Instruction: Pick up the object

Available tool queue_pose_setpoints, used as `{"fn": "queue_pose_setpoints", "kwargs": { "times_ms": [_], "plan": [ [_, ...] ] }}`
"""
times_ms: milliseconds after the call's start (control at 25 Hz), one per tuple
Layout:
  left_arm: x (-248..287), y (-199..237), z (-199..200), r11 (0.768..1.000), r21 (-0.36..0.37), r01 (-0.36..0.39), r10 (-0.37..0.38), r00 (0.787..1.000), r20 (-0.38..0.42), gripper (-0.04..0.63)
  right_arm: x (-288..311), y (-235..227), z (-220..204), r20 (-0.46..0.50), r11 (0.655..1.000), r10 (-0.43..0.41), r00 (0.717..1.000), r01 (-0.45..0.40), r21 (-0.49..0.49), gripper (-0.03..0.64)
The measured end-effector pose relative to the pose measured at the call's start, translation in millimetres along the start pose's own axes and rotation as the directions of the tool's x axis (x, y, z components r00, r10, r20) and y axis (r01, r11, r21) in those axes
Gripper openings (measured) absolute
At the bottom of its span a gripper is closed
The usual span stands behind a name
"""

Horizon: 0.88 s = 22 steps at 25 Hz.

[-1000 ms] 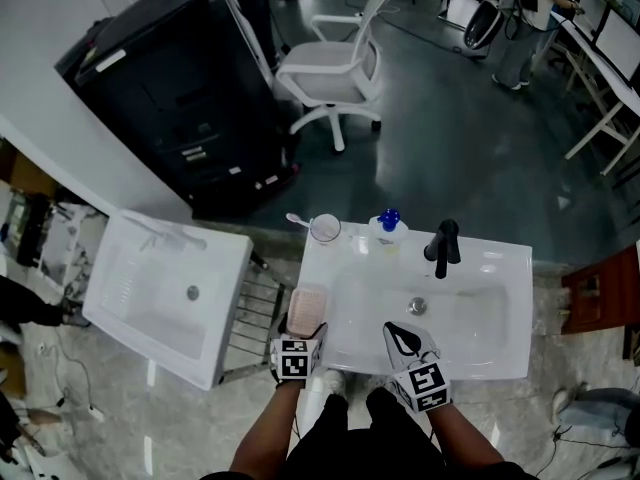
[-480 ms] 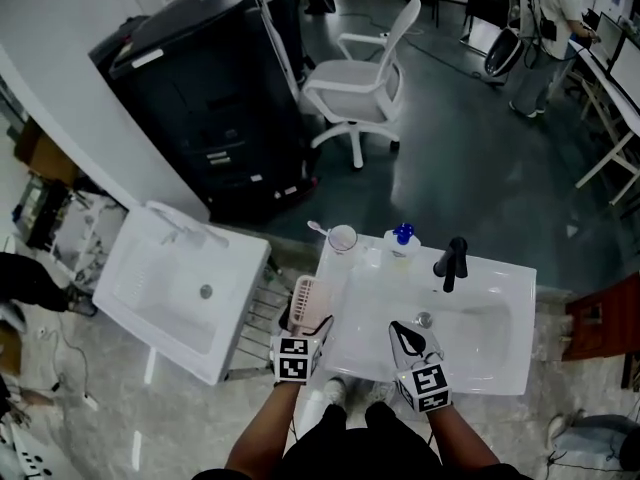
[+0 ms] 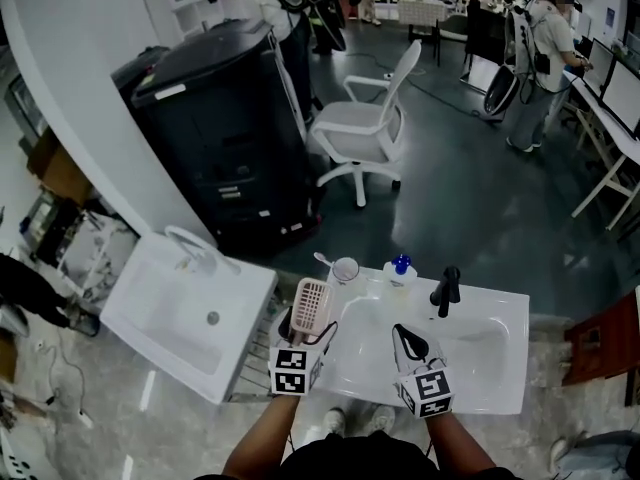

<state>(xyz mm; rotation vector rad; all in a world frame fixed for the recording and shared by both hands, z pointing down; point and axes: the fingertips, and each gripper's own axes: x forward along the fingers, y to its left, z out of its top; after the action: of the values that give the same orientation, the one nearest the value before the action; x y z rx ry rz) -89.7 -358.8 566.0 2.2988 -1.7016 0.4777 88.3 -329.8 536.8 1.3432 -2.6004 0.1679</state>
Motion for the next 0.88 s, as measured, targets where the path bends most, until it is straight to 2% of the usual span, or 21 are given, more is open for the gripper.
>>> {"fn": "queue_pose_setpoints", "kwargs": {
  "times_ms": [200,400,520,880],
  "plan": [
    [-4,-8,39,0.999,-0.012,0.044,-0.043,0.996,0.084,0.459,-4,-14,34,0.091,0.999,-0.035,0.995,0.035,0.0,0.003],
    [-4,-18,72,0.997,0.023,0.07,-0.073,0.984,0.164,0.459,-5,-27,67,0.163,0.996,-0.061,0.985,0.069,-0.05,0.003],
    [-1,-22,82,0.996,0.036,0.076,-0.082,0.98,0.179,0.457,-7,-31,78,0.184,0.989,-0.075,0.98,0.097,-0.115,0.003],
    [2,-27,90,0.993,0.012,0.119,-0.119,0.971,0.206,0.459,-12,-36,97,0.235,0.985,-0.087,0.968,0.118,-0.122,0.002]
  ]
}}
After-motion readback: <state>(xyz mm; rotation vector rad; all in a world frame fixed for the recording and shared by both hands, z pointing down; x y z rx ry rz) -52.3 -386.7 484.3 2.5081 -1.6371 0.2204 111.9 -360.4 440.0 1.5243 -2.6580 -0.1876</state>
